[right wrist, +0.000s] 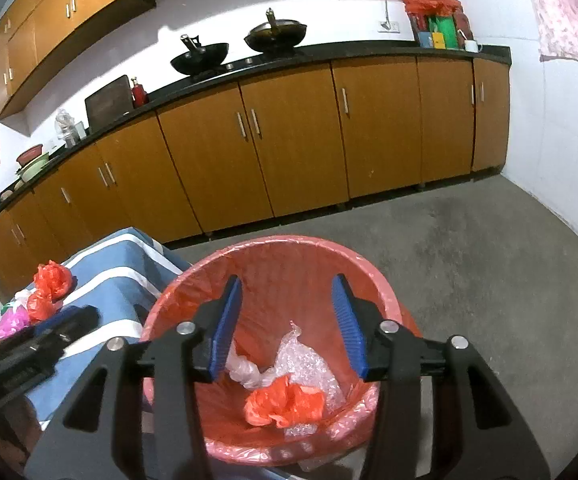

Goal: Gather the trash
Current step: 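Move both tools back toward the remaining bags on the table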

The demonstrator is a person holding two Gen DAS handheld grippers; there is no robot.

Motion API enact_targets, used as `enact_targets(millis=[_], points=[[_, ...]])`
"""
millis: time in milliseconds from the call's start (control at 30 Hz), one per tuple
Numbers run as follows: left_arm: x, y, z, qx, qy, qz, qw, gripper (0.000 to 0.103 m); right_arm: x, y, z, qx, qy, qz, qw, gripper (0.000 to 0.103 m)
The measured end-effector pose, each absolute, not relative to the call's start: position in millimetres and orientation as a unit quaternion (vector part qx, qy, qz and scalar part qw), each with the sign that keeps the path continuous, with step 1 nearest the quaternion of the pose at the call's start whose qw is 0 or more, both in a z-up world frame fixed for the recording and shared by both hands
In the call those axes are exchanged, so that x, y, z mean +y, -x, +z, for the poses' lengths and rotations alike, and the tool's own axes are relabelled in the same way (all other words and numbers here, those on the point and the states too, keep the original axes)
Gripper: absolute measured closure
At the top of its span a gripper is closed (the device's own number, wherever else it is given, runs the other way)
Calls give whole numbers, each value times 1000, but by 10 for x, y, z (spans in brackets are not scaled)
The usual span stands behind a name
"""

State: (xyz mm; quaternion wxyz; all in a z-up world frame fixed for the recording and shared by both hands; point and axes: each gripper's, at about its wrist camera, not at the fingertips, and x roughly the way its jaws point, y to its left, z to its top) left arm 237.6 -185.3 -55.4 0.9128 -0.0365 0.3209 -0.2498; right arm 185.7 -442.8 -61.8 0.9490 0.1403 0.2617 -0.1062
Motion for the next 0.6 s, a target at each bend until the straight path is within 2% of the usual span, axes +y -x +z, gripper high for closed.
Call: enact_targets(millis=[233,600], points=[[-1108,-2123,-370,281,32,-173,943,36,-4146,-1850,-458,249,-133,-72,957,48],[292,-1627,-355,231,33,-1,972,23,-2982,-1983,-370,256,-99,58,960,43]])
